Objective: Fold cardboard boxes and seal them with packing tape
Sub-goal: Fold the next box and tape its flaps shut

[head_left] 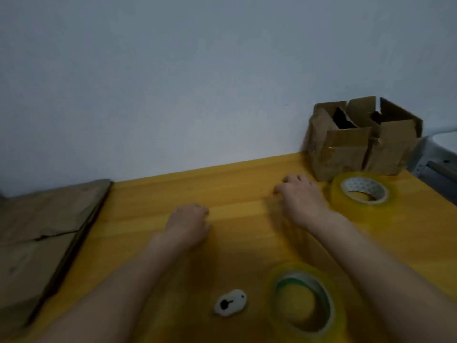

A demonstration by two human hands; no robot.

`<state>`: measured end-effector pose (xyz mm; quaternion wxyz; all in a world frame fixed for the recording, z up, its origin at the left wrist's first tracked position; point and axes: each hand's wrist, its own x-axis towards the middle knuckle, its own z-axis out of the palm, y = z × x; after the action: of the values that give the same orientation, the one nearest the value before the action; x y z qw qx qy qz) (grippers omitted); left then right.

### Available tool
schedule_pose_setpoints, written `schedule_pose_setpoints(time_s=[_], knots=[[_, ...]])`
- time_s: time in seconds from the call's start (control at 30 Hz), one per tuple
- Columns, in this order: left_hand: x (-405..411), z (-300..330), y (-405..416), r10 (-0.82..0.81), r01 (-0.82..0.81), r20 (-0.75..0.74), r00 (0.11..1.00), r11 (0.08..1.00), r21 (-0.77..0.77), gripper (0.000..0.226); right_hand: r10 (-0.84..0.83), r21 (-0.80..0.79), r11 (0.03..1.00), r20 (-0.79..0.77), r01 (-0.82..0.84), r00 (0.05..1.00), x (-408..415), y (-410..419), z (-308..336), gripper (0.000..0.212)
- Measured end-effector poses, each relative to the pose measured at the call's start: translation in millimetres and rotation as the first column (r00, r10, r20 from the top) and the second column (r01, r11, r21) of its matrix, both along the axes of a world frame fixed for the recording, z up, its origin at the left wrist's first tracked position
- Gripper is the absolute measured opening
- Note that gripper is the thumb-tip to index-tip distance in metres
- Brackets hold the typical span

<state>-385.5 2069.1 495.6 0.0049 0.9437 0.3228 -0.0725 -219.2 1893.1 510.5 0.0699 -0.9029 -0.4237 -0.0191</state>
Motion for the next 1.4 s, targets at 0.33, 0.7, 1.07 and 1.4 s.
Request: schedule_pose_setpoints(time_s=[0.33, 0.7, 1.07, 1.4], knots=[[-275, 15, 42, 0.504, -0.489, 0.212, 0.837, 0.864, -0.123, 0.079, 0.434, -0.044, 0.883, -0.300, -0.467, 0.850, -210, 129, -4, 0.054], [-406, -19, 93, 0.572, -0.542, 0.133, 0.809, 0.815, -0.206, 0.078, 0.288, 0.230, 0.956, -0.847, -0.182, 0.447, -369, 220, -13, 0.060], [-403, -12, 118, 0.497, -0.517, 0.406, 0.767, 0.853, -0.069, 0.048, 0.286, 0.196, 0.877, -0.947, 0.439, -0.147, -395, 254, -10, 0.006], [-316, 41, 98, 0.166, -0.167, 0.670, 0.724, 0.984, -0.063, 0.059, 0.696, 0.484, 0.702, -0.620, 0.522, -0.361, -328, 184, 56, 0.047]])
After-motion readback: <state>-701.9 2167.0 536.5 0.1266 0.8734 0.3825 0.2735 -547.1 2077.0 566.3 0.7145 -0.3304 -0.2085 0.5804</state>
